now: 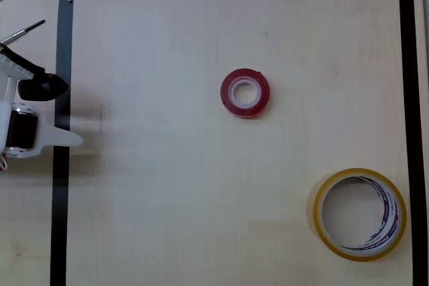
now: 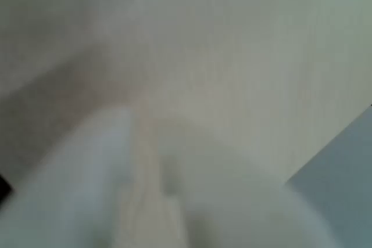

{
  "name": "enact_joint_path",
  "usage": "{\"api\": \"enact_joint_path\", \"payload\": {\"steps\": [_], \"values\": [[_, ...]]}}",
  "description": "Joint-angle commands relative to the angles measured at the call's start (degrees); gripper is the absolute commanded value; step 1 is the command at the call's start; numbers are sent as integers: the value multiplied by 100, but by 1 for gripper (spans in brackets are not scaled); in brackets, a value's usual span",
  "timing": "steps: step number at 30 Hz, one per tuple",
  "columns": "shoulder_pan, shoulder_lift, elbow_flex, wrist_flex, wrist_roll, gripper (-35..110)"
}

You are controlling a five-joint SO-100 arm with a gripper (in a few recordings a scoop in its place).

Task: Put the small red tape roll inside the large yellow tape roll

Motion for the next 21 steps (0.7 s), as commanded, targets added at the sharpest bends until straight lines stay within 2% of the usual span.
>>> {"api": "enact_joint_path", "payload": {"steps": [1,10,14,16,21], "values": [[-360,149,-360,369,-105,0],[-316,149,-439,387,-123,0],[-308,70,-1020,360,-123,0],[-396,-677,-1608,132,-123,0],[-396,-4720,-4245,-62,-114,0]]}}
